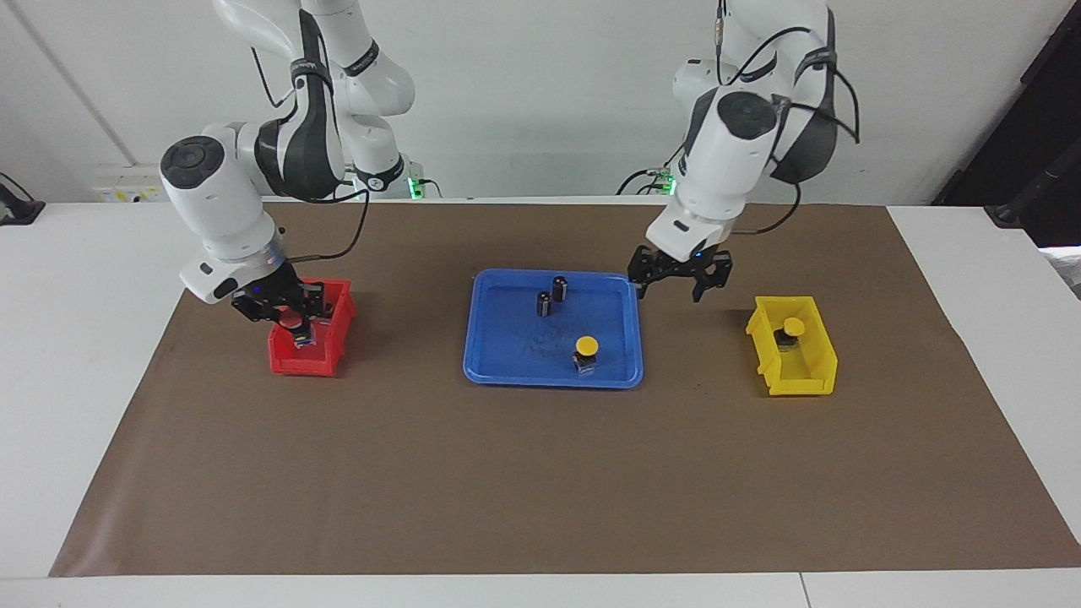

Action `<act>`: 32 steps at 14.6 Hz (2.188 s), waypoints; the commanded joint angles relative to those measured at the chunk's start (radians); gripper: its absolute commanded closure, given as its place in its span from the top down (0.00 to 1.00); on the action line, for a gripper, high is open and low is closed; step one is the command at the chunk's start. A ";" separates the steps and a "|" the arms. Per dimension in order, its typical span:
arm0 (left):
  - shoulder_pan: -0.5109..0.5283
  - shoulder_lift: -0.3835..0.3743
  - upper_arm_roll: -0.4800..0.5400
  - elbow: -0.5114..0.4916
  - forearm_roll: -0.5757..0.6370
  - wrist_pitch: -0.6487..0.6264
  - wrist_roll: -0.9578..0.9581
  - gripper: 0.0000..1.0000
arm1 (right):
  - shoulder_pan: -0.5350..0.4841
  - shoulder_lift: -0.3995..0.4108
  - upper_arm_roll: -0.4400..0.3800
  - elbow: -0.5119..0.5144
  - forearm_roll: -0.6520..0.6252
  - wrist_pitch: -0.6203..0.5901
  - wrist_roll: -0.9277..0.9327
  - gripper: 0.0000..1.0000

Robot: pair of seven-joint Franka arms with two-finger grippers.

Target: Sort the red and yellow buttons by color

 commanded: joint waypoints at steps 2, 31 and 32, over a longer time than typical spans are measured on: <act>-0.073 0.195 0.020 0.158 -0.013 -0.004 -0.082 0.99 | -0.055 -0.045 0.011 -0.113 0.001 0.095 -0.070 0.11; 0.359 0.069 0.032 0.267 -0.064 -0.360 0.195 0.02 | -0.022 -0.007 0.020 0.151 0.005 -0.188 -0.111 1.00; 0.400 0.066 0.032 0.247 -0.064 -0.334 0.244 0.02 | -0.022 -0.012 0.022 0.183 0.005 -0.229 -0.105 1.00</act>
